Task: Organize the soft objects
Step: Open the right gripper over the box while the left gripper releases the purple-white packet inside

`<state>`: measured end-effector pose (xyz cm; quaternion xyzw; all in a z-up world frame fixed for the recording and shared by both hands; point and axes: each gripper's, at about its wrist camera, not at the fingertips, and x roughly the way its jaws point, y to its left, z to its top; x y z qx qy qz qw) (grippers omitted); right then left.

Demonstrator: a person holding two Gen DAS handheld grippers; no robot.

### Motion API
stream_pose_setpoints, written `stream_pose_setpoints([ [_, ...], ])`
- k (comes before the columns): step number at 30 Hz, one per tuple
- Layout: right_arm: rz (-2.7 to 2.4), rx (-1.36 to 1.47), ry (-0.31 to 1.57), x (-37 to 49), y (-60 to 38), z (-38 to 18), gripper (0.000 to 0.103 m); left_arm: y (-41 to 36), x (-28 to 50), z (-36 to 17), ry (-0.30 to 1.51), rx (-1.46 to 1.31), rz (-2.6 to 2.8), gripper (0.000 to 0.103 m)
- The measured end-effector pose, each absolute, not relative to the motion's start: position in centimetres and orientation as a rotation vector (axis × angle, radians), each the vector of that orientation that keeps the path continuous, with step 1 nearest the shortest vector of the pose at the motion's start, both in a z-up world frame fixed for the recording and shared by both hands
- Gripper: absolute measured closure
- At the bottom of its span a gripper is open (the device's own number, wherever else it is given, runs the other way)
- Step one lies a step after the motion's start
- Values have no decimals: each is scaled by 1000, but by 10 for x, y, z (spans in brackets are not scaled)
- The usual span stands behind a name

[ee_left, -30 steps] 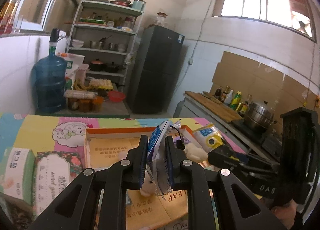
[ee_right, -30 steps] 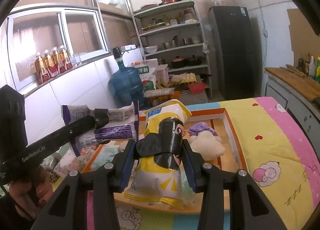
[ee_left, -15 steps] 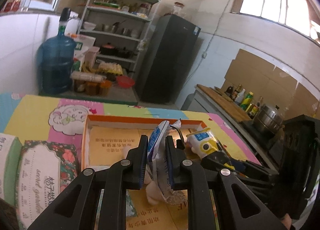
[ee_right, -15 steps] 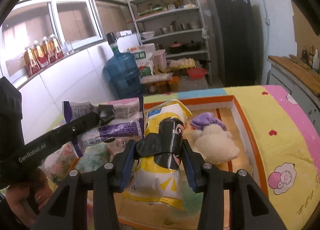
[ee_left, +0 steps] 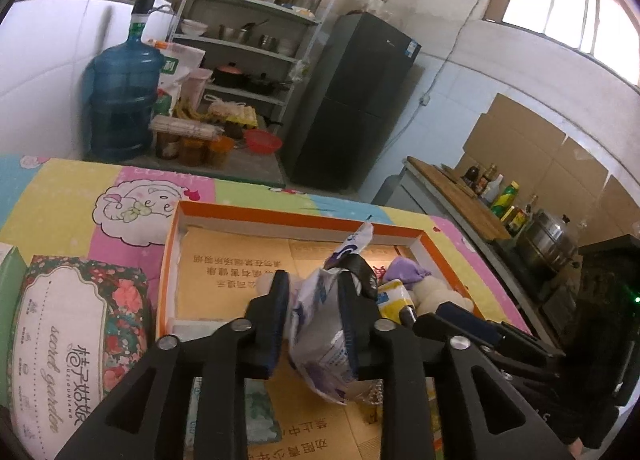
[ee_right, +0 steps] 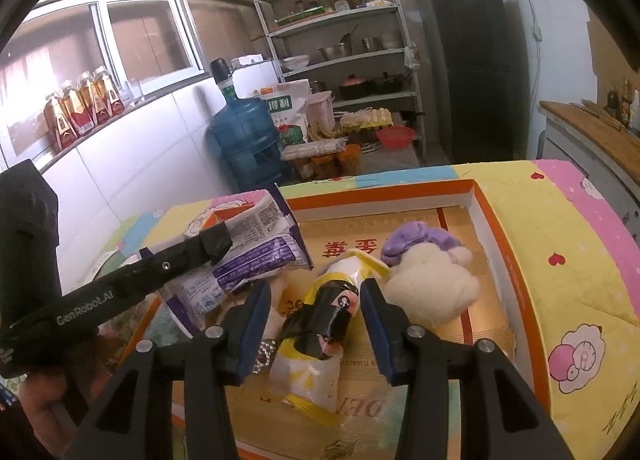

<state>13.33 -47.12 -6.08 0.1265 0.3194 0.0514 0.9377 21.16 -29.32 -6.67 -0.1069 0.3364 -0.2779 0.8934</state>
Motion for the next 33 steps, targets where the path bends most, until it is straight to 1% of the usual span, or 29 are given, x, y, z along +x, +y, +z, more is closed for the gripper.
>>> stream_pose_setpoints([
  [1,107,262,653,133,-471,-61,56,-293,211,-67,695,-220,-575,60],
  [3,108,265,652,133,-472,-61,56,-293,209,-65,683,-219,-574,53],
  [4,108,265,650,132,-472,-60,56,-293,208,-64,676,-217,-571,50],
  [6,109,266,645,132,-472,-59,56,-292,205,-63,664,-212,-566,47],
  [18,113,268,638,124,-467,-53,56,-285,188,-44,603,-172,-547,45],
  [20,114,270,637,122,-466,-52,56,-285,184,-41,594,-172,-549,41],
  [22,114,269,634,119,-464,-50,56,-285,179,-38,586,-166,-554,35],
  [24,113,266,630,116,-462,-48,56,-286,177,-40,596,-149,-558,32],
  [28,103,268,624,108,-460,-43,56,-295,181,-57,714,-93,-560,31],
  [33,86,287,623,100,-465,-42,56,-297,173,-61,721,-48,-555,31],
])
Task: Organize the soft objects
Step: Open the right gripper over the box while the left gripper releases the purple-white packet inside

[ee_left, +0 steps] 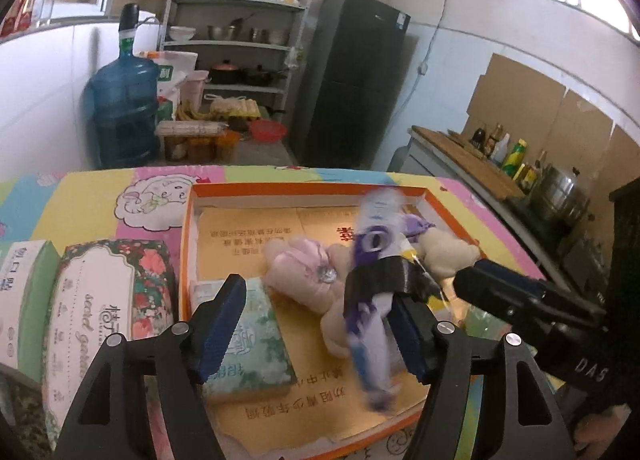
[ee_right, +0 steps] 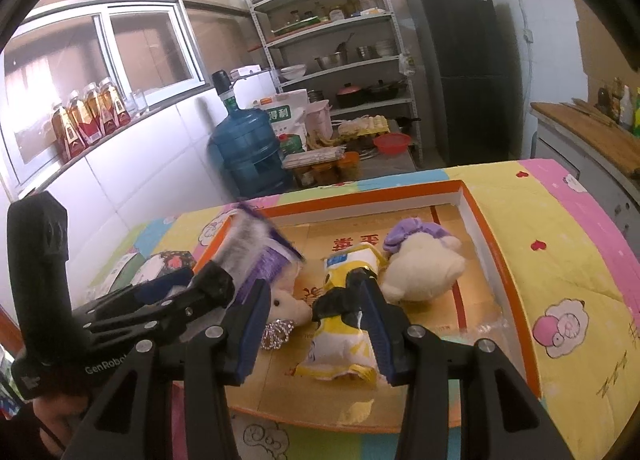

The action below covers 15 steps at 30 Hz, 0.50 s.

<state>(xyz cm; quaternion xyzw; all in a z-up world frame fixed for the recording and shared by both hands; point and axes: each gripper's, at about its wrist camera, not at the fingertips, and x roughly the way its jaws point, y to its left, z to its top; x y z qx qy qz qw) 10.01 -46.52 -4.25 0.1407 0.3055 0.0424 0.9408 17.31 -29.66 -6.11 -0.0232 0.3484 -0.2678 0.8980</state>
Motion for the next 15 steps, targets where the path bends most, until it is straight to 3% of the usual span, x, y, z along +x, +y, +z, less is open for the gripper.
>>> stream_pose_setpoints([
  [15,85,291,611,87,-460,-37,56,-283,155,-60,724,79,-505,31],
])
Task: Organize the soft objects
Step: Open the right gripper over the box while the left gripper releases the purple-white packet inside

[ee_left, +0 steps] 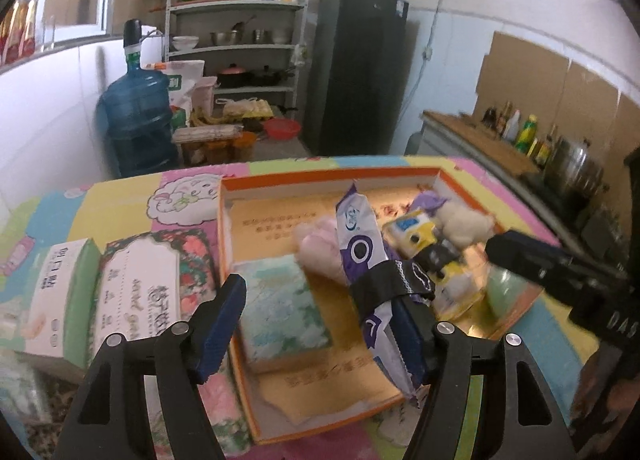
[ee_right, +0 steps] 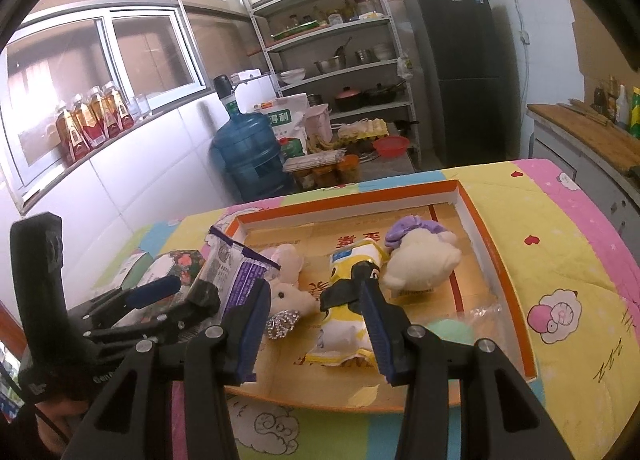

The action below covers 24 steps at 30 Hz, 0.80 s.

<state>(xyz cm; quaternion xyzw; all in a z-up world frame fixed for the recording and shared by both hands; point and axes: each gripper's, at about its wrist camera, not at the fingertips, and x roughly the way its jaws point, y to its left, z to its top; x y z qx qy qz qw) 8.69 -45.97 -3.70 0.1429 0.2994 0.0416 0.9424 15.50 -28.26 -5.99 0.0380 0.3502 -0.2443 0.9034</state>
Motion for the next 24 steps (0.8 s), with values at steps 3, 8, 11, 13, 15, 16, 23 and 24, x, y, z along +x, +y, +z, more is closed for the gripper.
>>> stream_pose_setpoints([
  [3,87,295,614,86,-459,-38,56,-285,149,-64,734,149,-509,31],
  [8,81,304,616,82,-460,-39,56,-288,133,-64,722,233,-554,31],
  [11,78,310,615,79,-461,-39,56,-285,126,-59,703,220,-575,31],
  [13,79,314,615,77,-461,-39,56,-281,121,-55,681,201,-576,31],
  [15,79,310,615,78,-462,-39,56,-276,118,-50,658,181,-578,31],
  [16,80,309,614,77,-461,-39,56,-273,117,-46,644,167,-579,31],
  [23,118,313,608,65,-447,-29,56,-247,97,-22,551,40,-612,31],
  [24,130,314,607,64,-443,-27,56,-243,94,-19,542,31,-610,31],
])
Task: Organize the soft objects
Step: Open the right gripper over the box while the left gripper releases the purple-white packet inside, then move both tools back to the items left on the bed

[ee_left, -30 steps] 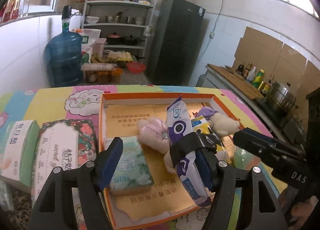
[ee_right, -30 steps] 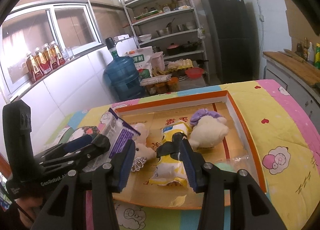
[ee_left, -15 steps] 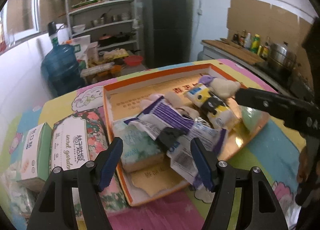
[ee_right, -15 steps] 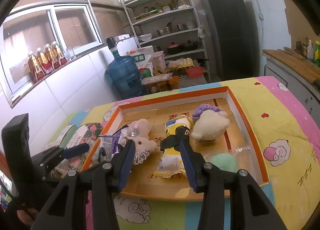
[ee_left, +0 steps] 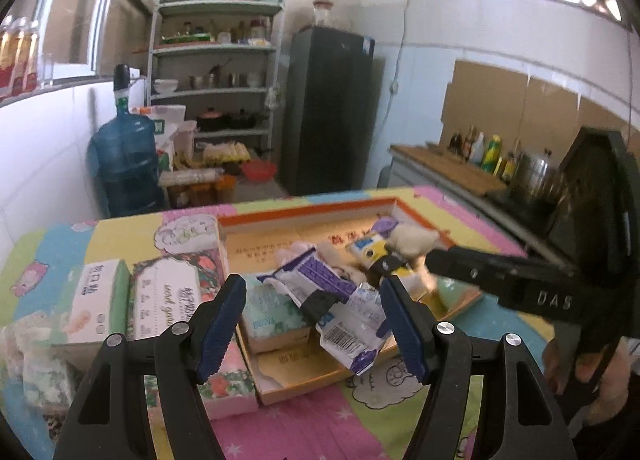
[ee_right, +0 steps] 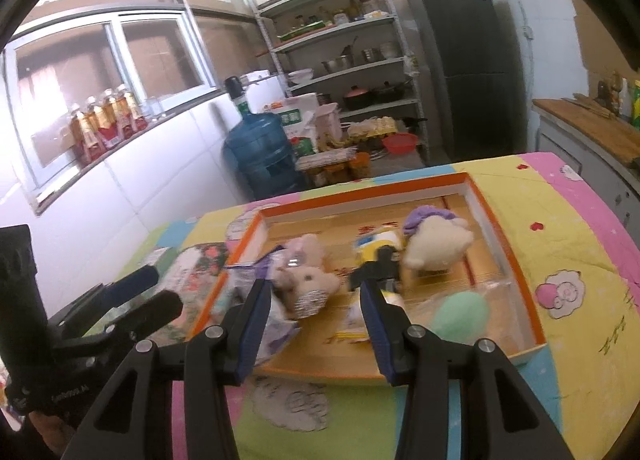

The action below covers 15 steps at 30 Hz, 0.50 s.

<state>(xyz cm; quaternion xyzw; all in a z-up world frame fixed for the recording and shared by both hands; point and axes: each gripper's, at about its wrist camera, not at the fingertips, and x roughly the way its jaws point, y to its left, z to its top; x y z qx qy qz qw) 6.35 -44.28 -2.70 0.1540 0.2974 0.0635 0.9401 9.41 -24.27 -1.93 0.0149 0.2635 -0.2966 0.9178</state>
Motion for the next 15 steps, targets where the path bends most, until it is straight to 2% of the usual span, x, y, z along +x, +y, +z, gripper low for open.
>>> stream_pose_setpoints([
  [15,195,253,649,51,-354,-12,56,-161,65,0,478,-34,-523,31],
])
